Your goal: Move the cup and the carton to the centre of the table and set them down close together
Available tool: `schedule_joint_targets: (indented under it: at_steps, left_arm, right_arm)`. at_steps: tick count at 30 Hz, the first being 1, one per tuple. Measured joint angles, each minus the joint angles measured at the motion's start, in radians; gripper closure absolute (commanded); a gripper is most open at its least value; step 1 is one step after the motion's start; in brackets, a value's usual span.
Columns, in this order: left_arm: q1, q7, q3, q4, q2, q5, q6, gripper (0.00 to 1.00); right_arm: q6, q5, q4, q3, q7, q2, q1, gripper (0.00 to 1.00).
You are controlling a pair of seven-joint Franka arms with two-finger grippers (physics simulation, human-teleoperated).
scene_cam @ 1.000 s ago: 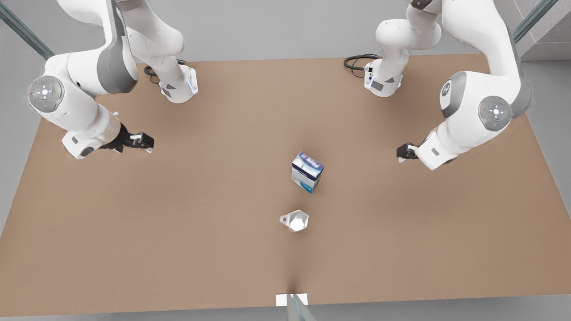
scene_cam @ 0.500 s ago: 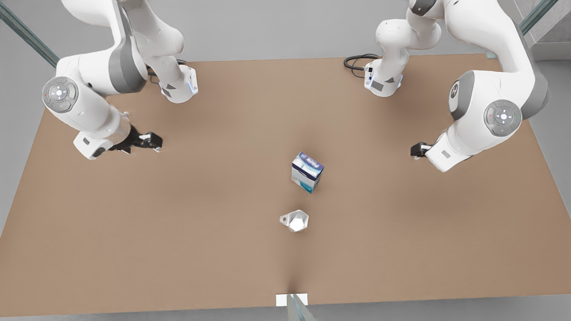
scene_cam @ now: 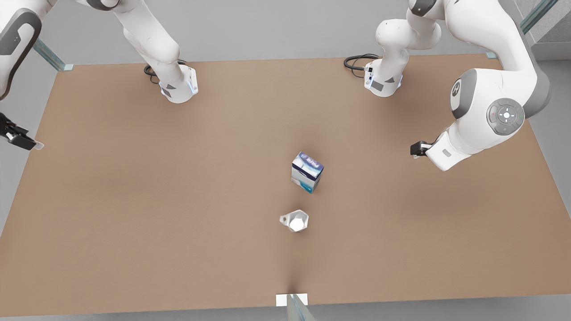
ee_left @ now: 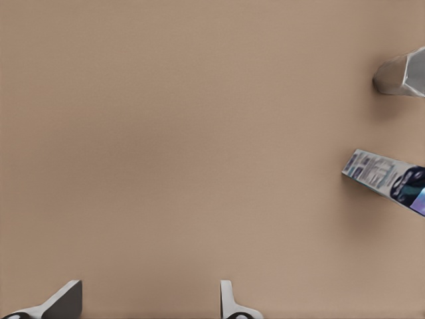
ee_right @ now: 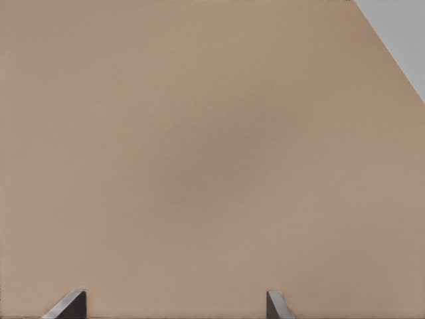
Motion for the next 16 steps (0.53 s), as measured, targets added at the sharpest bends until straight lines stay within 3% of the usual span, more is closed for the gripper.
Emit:
schedule_joint_targets:
  at_steps: [4,5,8,11,13,16]
  left_arm:
    - [-0.001,0.000,0.005,0.000,-0.001,0.000,0.000,0.00]
    - [0.002,0.000,0.008,0.000,0.001,0.000,0.001,0.00]
    - [0.001,0.000,0.008,0.003,0.001,-0.001,0.000,0.00]
    - [0.000,0.000,0.008,0.004,0.000,-0.001,0.000,0.00]
    - [0.000,0.000,0.008,0.005,0.001,-0.001,0.000,0.00]
    - [0.000,0.000,0.008,0.005,0.001,-0.002,0.000,0.00]
  right_arm:
    - [0.001,0.000,0.008,0.004,0.000,0.009,0.552,0.00]
    - [-0.019,-0.002,0.051,0.006,0.000,0.042,0.613,0.00]
    - [-0.019,-0.003,0.060,0.007,0.000,0.057,0.332,0.00]
    - [-0.021,-0.003,0.060,0.009,0.000,0.054,0.463,0.00]
    - [-0.024,-0.004,0.065,0.009,0.000,0.058,0.394,0.00]
    - [-0.035,-0.008,0.080,0.010,0.000,0.065,0.432,0.00]
